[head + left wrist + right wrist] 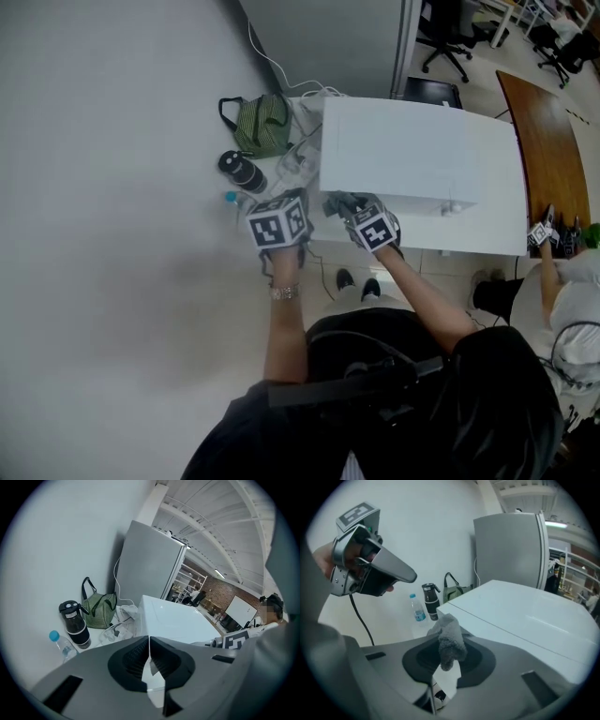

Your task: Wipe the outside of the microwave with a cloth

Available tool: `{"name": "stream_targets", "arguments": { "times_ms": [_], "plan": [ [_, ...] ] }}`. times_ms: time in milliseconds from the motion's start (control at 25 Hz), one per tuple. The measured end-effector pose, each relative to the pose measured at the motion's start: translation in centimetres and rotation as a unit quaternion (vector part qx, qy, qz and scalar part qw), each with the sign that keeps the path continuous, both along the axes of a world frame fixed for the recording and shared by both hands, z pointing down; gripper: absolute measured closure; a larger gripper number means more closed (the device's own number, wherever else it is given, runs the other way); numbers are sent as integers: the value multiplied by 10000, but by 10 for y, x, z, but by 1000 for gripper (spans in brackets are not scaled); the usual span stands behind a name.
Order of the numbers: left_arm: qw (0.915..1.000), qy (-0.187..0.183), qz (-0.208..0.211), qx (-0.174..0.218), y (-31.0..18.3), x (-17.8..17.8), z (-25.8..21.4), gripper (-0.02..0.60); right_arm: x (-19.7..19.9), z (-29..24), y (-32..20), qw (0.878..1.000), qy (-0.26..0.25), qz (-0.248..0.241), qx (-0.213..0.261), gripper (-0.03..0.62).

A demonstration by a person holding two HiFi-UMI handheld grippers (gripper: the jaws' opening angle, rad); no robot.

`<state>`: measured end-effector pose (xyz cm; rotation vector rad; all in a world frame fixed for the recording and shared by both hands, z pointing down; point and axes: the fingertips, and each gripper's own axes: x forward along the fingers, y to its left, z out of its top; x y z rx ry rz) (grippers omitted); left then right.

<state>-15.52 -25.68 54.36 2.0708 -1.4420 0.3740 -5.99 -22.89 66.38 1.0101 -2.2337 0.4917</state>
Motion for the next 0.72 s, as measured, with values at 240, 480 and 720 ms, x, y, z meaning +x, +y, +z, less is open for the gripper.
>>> {"name": "stream_targets", "arguments": {
  "times_ms": [240,480,720],
  "plan": [
    [9995,-91,292,81,2,43,-14,574,105,-7,12,9965,-92,802,-204,533],
    [9954,-130,947,49,9,121,-11,574,258,3,25,9761,-29,2142,-363,534],
    [9948,-262,982,58,23,127,-8,574,300,-4,43,9642,-486,2587,-312,534]
  ]
}}
